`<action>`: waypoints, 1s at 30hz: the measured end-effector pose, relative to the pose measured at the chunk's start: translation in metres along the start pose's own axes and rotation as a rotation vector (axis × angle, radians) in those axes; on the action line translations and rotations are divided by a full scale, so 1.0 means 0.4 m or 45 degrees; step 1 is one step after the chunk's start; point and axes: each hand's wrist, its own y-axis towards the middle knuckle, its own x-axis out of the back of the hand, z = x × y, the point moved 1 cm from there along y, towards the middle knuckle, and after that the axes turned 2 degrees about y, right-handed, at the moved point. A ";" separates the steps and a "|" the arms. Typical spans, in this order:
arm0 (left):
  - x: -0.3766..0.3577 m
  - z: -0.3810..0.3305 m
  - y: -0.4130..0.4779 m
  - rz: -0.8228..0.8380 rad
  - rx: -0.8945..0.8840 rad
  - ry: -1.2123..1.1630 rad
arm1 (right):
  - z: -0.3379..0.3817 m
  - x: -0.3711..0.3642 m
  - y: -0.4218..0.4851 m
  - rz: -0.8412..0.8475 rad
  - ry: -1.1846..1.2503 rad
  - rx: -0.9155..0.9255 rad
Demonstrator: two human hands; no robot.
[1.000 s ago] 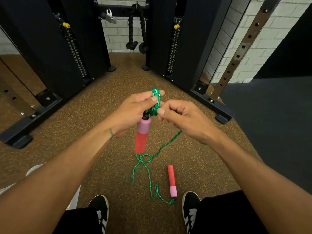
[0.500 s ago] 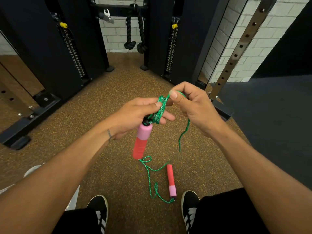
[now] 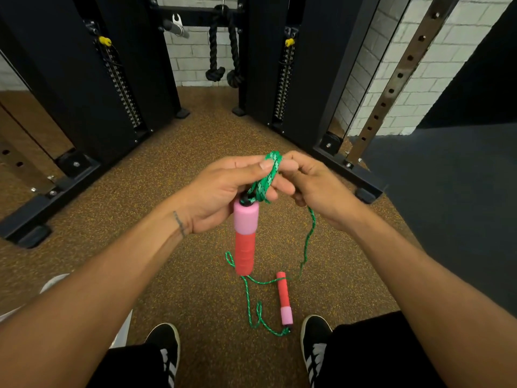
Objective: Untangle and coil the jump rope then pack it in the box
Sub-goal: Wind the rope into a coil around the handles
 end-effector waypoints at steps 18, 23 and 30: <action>0.011 0.002 0.023 -0.510 -0.138 0.060 | 0.005 -0.044 -0.030 0.315 -0.426 0.003; 0.022 0.015 0.025 -0.497 -0.126 0.373 | 0.026 -0.032 -0.040 0.320 -0.375 0.104; 0.034 0.017 0.023 -0.396 -0.062 0.602 | 0.025 -0.011 -0.038 0.255 -0.291 0.158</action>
